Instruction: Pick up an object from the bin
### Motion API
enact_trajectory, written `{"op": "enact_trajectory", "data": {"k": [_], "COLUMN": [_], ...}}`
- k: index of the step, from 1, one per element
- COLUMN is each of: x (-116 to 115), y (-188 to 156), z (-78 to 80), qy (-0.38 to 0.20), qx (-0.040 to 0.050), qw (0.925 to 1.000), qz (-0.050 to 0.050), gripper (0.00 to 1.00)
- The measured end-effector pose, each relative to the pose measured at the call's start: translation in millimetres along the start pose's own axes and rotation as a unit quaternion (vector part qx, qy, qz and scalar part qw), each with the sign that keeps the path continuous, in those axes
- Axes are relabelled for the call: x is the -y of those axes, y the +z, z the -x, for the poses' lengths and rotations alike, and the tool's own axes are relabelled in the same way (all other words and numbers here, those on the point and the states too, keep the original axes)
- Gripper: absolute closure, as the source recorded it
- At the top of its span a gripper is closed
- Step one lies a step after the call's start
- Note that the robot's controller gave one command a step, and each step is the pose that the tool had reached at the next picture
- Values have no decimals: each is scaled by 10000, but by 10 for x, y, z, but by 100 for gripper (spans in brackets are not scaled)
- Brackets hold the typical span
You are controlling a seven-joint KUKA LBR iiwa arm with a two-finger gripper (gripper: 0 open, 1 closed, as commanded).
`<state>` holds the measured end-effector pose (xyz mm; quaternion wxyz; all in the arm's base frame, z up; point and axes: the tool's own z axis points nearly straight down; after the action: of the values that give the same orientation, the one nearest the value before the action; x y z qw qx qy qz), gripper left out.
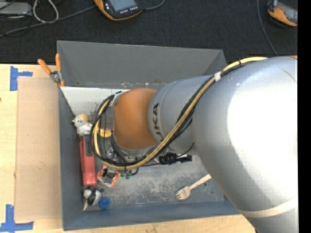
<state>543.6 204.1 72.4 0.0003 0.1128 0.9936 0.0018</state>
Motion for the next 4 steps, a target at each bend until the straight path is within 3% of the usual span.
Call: {"op": "enact_trajectory", "data": {"k": [4], "x": [24], "y": [-587], "z": [-13], "qy": [23], "qx": [-41], "qw": [10000], "qz": [-20], "gripper": [100]}}
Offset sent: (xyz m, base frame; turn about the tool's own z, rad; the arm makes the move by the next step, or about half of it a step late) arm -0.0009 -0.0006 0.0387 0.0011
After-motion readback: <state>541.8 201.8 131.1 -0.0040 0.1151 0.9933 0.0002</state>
